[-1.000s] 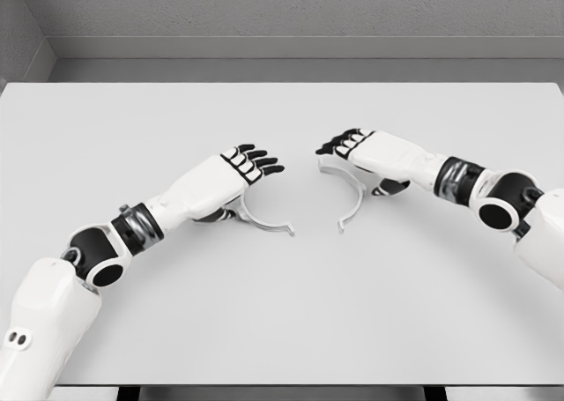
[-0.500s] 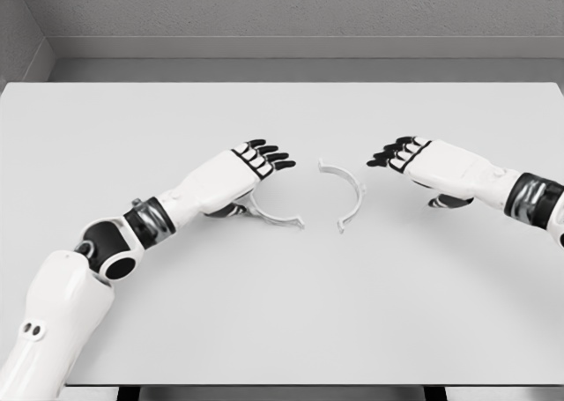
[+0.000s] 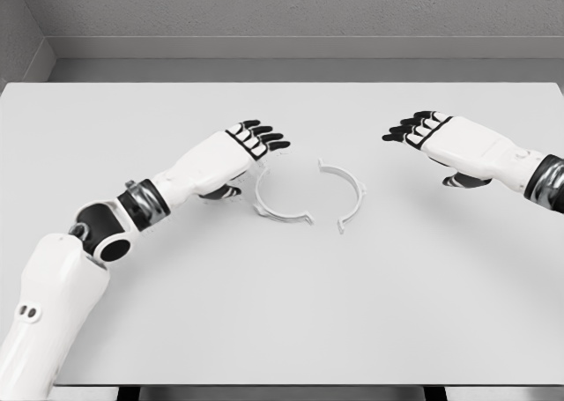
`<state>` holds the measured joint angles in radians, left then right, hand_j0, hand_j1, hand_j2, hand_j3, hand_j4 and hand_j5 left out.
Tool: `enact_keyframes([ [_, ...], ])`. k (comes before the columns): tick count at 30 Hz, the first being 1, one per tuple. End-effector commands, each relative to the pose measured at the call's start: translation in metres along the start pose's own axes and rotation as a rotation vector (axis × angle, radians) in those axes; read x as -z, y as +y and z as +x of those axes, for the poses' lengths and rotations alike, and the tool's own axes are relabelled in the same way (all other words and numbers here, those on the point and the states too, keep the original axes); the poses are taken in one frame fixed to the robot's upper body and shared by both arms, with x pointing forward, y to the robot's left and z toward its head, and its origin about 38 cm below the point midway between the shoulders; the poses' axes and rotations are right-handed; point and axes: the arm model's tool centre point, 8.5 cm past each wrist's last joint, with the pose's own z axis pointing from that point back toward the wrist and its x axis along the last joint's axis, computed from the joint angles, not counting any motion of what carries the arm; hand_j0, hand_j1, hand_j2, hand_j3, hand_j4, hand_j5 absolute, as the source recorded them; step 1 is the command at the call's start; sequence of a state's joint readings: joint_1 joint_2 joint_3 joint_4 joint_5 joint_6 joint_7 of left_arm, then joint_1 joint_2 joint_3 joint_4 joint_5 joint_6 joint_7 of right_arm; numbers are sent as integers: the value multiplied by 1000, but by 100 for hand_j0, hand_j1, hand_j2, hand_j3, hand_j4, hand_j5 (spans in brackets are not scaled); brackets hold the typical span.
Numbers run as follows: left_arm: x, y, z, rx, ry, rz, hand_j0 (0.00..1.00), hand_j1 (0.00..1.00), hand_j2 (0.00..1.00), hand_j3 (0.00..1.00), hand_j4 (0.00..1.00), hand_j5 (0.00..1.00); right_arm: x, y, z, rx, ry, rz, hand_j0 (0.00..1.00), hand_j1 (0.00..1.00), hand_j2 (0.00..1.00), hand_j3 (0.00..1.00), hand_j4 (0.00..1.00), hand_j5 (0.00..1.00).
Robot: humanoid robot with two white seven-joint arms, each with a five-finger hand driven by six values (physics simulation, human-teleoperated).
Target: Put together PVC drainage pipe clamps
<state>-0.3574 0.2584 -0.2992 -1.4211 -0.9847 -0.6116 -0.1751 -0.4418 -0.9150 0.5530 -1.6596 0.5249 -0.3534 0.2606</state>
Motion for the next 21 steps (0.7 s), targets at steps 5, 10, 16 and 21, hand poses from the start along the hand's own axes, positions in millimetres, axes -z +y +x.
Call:
enact_keyframes([
  [5, 7, -7, -10, -26, 17, -21, 100, 100, 100, 100, 100, 100, 1, 2, 4, 4, -13, 4, 100, 100, 100, 100, 100, 100],
  [10, 24, -8, 8, -38, -31, -12, 100, 100, 100, 100, 100, 100, 0, 0, 6, -2, -19, 1, 100, 100, 100, 100, 100, 100],
  [16, 27, -9, 12, -41, -40, -11, 100, 100, 100, 100, 100, 100, 0, -1, 6, -3, -18, 2, 100, 100, 100, 100, 100, 100],
  [21, 27, -6, 13, -41, -41, -1, 100, 100, 100, 100, 100, 100, 1, -1, 6, -2, -20, 0, 100, 100, 100, 100, 100, 100],
])
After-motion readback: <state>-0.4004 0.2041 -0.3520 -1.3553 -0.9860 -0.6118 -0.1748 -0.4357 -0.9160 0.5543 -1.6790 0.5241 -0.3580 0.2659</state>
